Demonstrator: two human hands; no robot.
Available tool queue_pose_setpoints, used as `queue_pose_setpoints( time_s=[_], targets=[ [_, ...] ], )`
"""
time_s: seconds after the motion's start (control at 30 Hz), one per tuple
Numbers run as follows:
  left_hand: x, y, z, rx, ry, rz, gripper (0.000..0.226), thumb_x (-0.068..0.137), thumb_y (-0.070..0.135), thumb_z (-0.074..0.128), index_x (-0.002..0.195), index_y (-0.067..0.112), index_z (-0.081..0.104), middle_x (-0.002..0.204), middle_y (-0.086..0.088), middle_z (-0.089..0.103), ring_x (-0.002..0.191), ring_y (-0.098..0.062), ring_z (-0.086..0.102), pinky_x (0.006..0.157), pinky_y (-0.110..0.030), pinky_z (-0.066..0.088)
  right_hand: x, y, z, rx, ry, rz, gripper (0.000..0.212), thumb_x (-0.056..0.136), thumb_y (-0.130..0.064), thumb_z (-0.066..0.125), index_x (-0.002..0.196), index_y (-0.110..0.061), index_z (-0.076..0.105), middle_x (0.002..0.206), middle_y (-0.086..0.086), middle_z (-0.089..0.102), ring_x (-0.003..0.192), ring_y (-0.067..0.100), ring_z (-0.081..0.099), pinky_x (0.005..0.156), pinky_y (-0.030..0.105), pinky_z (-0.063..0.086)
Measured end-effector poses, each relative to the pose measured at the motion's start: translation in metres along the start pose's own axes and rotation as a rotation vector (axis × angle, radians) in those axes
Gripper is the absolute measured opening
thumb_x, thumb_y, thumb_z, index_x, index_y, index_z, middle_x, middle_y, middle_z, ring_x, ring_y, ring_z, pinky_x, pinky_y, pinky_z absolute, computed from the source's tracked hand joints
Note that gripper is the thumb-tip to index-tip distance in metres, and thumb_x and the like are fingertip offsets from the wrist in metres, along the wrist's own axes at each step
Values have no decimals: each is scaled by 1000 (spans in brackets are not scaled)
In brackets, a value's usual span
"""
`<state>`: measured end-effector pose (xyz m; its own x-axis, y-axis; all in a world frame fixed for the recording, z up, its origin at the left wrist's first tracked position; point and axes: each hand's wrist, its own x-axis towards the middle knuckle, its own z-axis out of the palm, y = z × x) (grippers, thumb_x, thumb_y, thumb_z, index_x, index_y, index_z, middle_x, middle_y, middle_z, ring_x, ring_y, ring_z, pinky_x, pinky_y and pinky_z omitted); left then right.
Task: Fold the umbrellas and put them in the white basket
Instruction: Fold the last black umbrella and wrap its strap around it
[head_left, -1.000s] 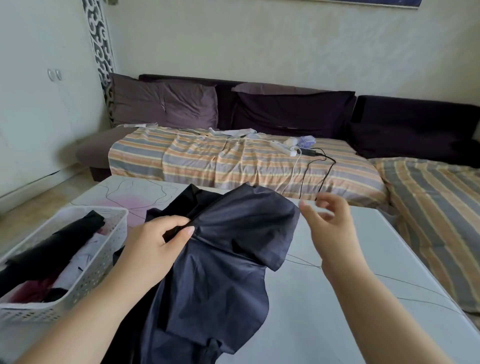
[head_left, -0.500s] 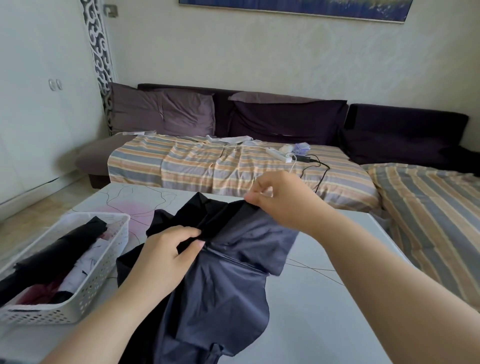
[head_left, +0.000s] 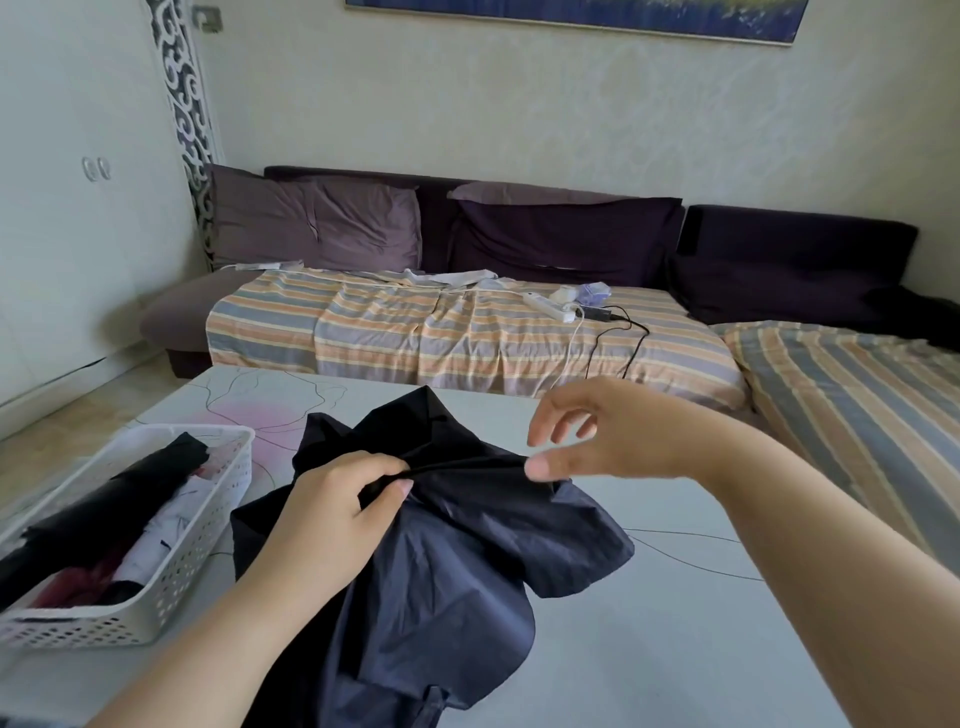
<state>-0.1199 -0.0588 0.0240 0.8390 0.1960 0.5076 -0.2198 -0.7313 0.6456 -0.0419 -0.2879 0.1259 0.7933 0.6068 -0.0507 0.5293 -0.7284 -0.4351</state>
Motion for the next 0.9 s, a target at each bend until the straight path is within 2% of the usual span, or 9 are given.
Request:
queue_pose_setpoints(
  time_s=[0.17,0.33,0.4,0.47,0.53,0.6,0.7,0.8,0.9],
  targets=[
    [2,-2,3,23,28,-14,15,84,17,68,98,14,73,91,22,63,64,-13,60,64,-3,40,-5,1,19,-148,138,-30,16,86,-40,66,79,-25,65,81,-15,60,82,6,59,75,24,48],
    [1,4,7,17,-26,86,18,83,16,70,99,8,73,85,34,51,79,22,52,67,1,37,5,-6,29,-17,391,-128,11,95,-18,55,85,-22,57,85,-13,56,80,5,52,68,9,37],
    [2,5,9,19,-52,117,18,83,16,70,99,9,73,85,35,51,83,26,49,68,2,37,11,-5,36,1,452,-138,11,99,-15,47,89,-15,52,81,-6,54,72,13,48,61,16,37],
    [2,4,10,29,-58,127,18,84,20,70,99,9,73,85,34,51,87,25,49,69,2,37,16,2,44,-135,504,-162,11,101,-12,41,89,-11,42,74,1,48,65,24,42,58,33,31],
    [1,3,10,37,-57,135,23,84,28,68,98,11,73,84,33,54,89,20,50,68,1,37,18,11,49,-320,552,-222,12,98,-7,44,89,-11,37,72,5,44,59,31,42,53,36,31],
    [0,0,8,42,-46,127,20,86,25,67,100,11,73,85,31,56,91,17,50,69,0,37,19,22,48,-343,592,-274,11,97,-14,50,90,-9,44,68,3,45,56,33,47,51,36,37],
    [1,-5,4,30,-29,97,19,86,19,67,103,11,72,87,29,56,90,22,48,71,1,36,13,25,34,-38,591,-266,24,87,-31,68,93,-11,56,56,-8,45,52,9,47,56,23,42],
    [3,-3,5,24,-39,90,16,86,18,66,100,13,73,86,27,59,90,19,50,71,0,37,8,16,23,116,590,-335,25,75,-28,78,85,-15,58,55,-10,48,56,6,47,58,11,39],
    [3,2,6,21,-49,88,12,86,15,66,96,14,73,85,23,62,67,18,52,62,-1,37,5,8,18,133,712,-393,17,78,-19,77,80,-14,61,57,4,55,60,13,48,58,9,38]
  ],
)
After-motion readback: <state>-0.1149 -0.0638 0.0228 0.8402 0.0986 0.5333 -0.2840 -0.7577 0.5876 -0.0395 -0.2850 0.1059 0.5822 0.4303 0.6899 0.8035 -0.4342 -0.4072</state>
